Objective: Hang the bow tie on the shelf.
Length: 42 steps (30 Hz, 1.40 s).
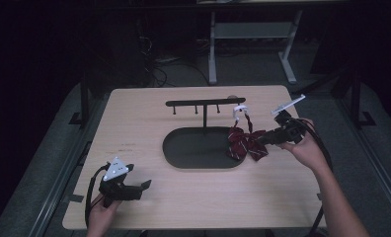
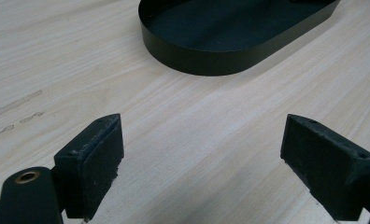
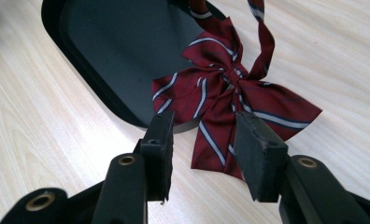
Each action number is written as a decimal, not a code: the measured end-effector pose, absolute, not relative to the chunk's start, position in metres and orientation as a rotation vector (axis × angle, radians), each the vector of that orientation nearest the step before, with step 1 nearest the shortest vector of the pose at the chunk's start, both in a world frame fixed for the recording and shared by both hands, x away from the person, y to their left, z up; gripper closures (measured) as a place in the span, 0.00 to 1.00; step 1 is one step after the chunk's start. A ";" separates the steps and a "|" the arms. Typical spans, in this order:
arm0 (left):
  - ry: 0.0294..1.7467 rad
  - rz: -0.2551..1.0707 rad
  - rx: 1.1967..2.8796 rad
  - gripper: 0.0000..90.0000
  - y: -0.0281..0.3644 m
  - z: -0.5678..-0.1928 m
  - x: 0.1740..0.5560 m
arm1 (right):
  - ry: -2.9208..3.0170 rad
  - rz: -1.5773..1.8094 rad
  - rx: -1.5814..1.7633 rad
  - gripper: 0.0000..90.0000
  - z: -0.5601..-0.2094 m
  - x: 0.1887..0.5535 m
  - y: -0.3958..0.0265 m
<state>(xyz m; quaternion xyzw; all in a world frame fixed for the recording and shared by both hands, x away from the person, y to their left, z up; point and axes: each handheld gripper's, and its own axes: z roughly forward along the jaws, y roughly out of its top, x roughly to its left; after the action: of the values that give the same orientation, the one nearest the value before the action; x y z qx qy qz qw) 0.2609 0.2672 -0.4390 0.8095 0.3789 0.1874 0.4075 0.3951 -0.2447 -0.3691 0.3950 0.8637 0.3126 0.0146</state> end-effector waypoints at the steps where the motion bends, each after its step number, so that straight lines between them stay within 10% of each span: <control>1: 0.953 0.473 2.041 0.14 0.267 -0.439 0.261 | 2.690 0.975 1.237 0.63 -0.371 0.394 -0.245; 42: 0.950 0.478 2.042 0.14 0.267 -0.439 0.261 | 2.687 0.979 1.274 0.47 -0.404 0.352 -0.260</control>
<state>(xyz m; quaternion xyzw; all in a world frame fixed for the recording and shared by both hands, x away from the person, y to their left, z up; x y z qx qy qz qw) 0.2606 0.2669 -0.4388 0.8100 0.3768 0.1896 0.4073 0.3523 -0.2598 -0.4042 0.4069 0.8583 0.3127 0.0052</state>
